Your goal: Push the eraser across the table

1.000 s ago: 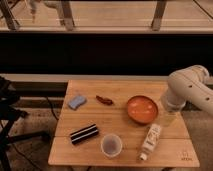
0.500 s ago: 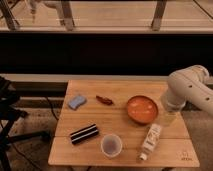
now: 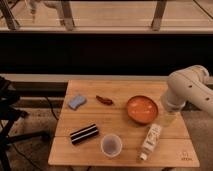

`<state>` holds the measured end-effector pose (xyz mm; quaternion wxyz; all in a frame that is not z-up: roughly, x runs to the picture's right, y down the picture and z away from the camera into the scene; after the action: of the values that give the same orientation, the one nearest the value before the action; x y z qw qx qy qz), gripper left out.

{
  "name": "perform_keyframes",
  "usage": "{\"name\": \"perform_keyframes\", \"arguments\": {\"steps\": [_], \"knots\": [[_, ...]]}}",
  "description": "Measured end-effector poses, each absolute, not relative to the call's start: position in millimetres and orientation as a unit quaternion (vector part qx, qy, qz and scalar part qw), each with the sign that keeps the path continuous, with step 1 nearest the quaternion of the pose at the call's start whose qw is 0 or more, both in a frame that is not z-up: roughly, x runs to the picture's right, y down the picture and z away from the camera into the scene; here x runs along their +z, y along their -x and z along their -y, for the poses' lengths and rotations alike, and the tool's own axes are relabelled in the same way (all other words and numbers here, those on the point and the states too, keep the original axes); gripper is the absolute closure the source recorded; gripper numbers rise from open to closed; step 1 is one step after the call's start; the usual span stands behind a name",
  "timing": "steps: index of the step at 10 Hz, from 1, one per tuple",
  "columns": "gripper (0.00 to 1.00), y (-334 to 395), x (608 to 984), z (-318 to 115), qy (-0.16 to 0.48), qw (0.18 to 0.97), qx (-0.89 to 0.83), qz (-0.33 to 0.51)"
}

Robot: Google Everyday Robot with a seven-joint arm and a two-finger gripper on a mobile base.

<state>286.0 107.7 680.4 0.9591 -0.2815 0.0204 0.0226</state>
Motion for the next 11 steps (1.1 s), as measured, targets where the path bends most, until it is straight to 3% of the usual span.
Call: {"name": "perform_keyframes", "arguments": {"steps": [2,11], "knots": [[0.01,-274.6,678.2,-108.5,0.287,0.958,0.013,-0.015],[0.01,-266.9,670.0,-110.1,0.295,0.956,-0.001,-0.009]]}}
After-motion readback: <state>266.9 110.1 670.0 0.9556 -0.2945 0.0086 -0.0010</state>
